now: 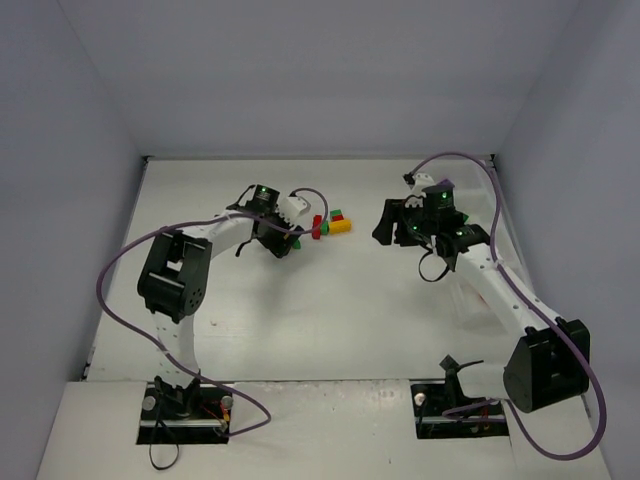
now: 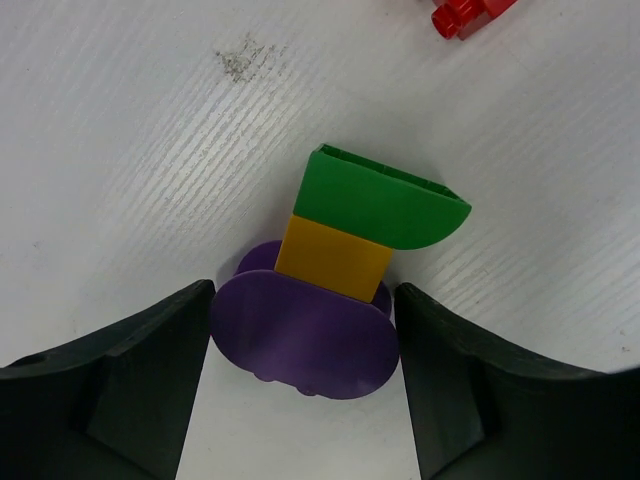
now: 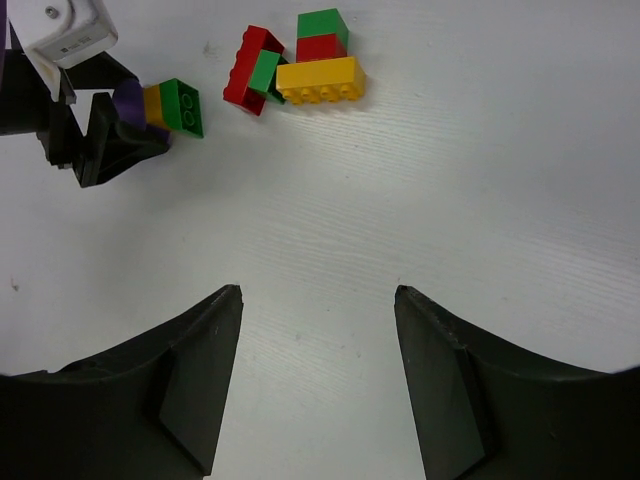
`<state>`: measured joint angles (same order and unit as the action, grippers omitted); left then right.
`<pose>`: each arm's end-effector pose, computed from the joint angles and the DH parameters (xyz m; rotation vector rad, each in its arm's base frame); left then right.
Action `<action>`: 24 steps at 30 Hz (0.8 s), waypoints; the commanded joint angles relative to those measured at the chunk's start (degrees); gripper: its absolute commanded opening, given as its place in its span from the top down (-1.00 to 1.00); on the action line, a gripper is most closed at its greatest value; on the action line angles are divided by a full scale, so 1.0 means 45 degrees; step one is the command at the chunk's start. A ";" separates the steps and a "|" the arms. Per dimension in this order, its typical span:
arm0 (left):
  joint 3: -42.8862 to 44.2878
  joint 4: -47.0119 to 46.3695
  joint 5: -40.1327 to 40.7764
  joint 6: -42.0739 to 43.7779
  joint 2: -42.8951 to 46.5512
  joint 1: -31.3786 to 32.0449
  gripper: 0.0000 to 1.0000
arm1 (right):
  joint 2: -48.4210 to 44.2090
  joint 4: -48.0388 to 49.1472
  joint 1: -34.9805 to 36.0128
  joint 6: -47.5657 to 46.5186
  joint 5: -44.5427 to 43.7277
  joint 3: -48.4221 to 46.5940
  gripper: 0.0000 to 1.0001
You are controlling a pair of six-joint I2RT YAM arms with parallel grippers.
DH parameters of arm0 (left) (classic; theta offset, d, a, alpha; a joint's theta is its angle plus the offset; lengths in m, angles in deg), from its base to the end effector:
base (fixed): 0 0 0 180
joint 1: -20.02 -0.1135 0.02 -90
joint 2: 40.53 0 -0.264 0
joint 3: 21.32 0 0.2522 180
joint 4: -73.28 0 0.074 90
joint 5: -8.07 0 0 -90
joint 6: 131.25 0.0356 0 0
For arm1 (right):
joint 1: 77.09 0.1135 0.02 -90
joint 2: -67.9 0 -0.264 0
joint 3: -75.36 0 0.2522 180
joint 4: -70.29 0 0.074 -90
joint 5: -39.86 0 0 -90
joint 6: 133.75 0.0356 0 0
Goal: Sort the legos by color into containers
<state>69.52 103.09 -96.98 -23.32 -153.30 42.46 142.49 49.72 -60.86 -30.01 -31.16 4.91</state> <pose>0.3877 -0.1701 0.1776 0.9554 2.2719 -0.3586 0.2840 0.0947 0.3048 -0.2612 2.0227 0.6634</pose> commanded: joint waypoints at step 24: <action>-0.4215 -0.3333 -0.2945 -0.0411 0.7380 0.0150 0.70 | 0.2408 0.1396 0.0729 0.1847 0.5936 -0.3125 -0.19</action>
<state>52.06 92.82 -107.26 -24.10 -124.12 42.41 152.44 52.08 -58.63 -24.62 -12.88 -6.19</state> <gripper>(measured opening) 0.561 0.599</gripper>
